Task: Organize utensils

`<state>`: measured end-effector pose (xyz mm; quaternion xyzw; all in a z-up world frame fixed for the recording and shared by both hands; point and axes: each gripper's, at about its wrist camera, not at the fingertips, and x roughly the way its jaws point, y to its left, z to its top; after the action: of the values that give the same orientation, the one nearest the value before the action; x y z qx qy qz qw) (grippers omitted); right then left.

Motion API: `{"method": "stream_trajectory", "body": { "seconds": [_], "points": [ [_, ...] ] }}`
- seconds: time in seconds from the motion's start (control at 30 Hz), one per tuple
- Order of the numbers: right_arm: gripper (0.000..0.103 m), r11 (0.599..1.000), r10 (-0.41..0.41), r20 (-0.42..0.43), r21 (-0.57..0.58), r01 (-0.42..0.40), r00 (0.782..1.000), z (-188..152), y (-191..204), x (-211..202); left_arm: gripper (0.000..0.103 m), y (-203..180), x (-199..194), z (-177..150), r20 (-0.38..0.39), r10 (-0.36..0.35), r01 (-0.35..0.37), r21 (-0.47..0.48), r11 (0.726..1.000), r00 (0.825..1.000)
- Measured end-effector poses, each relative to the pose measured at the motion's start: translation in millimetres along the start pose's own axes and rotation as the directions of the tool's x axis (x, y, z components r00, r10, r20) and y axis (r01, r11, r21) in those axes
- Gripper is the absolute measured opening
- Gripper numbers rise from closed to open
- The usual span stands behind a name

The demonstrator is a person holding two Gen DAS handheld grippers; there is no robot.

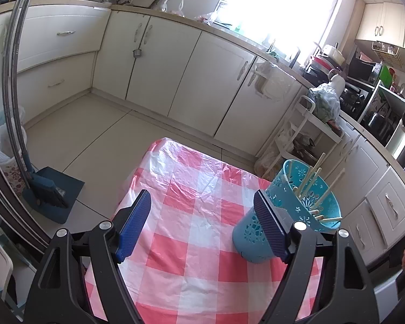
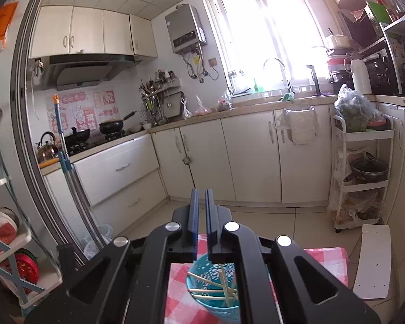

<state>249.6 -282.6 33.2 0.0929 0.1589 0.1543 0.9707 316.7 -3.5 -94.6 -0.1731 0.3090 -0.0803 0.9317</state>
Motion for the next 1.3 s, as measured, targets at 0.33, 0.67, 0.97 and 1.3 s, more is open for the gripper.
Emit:
{"method": "stream_trajectory", "body": {
  "seconds": [0.33, 0.67, 0.97, 1.3],
  "points": [
    [0.005, 0.994, -0.046, -0.122, 0.096, 0.058, 0.992, -59.9, -22.8, 4.1, 0.076, -3.9, -6.4, 3.0, 0.008, -0.011, 0.011, 0.015, 1.0, 1.0],
    [0.071, 0.975, -0.176, -0.166, 0.108, 0.195, 0.97, -81.5, 4.0, -61.5, 0.095, -41.0, -62.0, -0.4, 0.06, 0.04, -0.049, 0.174, 0.984, 0.997],
    [0.094, 0.974, -0.193, -0.191, 0.084, 0.212, 0.962, -71.0, 42.7, -113.1, 0.096, -74.7, -138.5, -30.8, 0.001, 0.098, -0.095, 0.268, 0.959, 0.995],
    [0.096, 0.978, -0.178, -0.171, 0.082, 0.194, 0.969, -66.3, 92.7, -184.6, 0.096, -75.0, -256.7, -54.0, 0.05, 0.044, -0.055, 0.26, 0.964, 0.998]
  ]
}}
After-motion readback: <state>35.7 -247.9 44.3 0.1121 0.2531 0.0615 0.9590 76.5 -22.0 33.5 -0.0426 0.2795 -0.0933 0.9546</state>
